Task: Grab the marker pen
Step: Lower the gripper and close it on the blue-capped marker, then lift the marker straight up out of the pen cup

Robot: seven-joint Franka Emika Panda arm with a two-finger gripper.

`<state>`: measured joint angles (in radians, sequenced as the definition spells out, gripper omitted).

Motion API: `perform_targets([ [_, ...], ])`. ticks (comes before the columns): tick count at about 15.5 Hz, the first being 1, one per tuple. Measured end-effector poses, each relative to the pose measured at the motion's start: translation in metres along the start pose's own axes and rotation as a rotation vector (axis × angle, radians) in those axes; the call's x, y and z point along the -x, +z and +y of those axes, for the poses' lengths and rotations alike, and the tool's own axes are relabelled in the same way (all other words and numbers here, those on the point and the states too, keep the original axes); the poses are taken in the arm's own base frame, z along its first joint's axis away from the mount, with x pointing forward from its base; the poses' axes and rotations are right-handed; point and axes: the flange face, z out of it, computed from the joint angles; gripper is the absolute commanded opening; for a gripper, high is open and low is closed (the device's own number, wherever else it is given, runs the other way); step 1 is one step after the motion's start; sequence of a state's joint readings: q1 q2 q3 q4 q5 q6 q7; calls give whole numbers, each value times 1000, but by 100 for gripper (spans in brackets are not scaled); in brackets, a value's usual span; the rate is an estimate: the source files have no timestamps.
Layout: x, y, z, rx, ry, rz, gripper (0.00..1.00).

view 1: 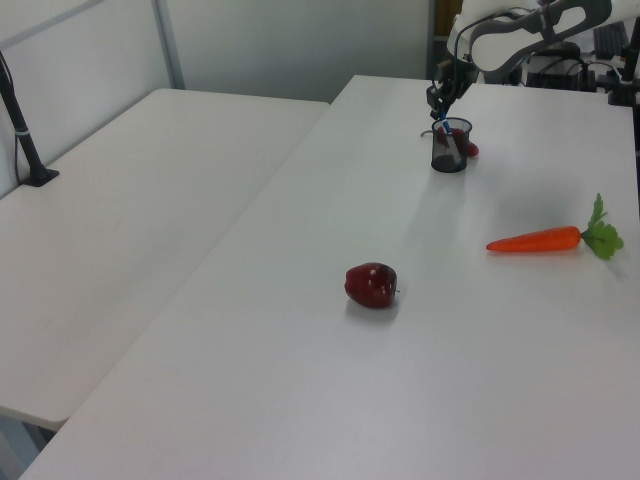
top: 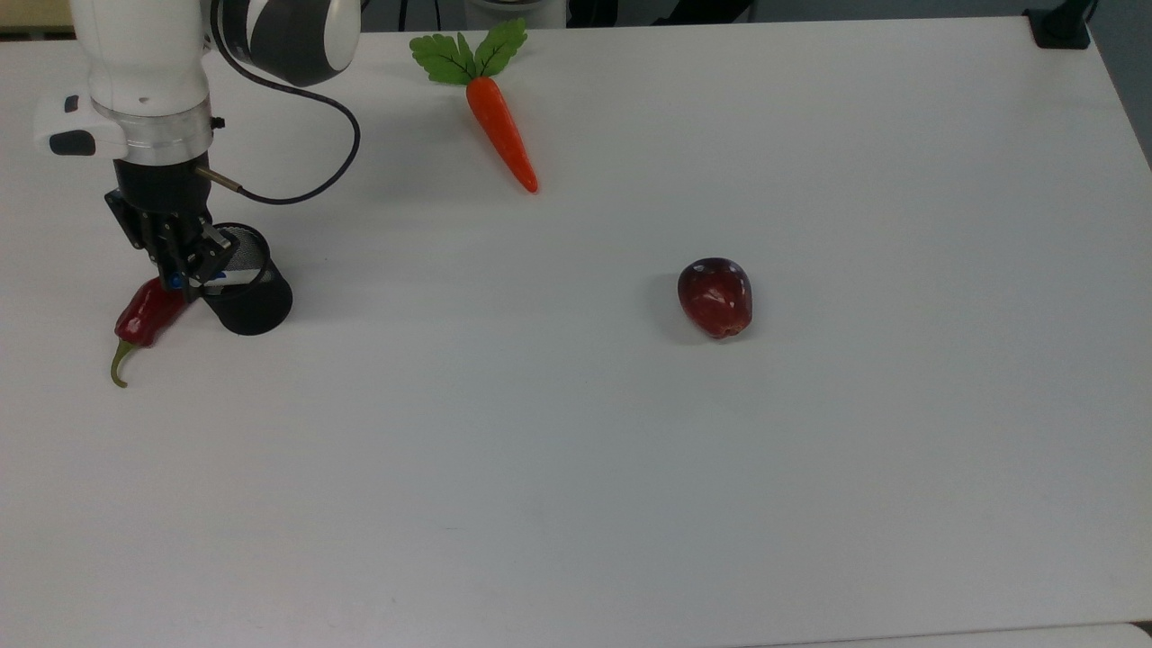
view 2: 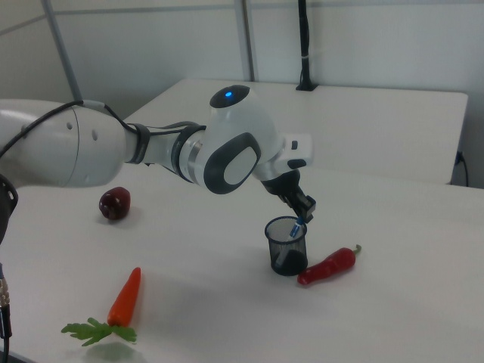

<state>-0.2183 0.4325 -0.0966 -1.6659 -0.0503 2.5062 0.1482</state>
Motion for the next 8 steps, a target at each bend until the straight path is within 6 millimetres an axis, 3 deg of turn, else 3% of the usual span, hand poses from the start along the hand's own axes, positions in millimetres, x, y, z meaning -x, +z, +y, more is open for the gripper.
perform_targets([
  [8,-11,-29,1,-9,42,47,12],
])
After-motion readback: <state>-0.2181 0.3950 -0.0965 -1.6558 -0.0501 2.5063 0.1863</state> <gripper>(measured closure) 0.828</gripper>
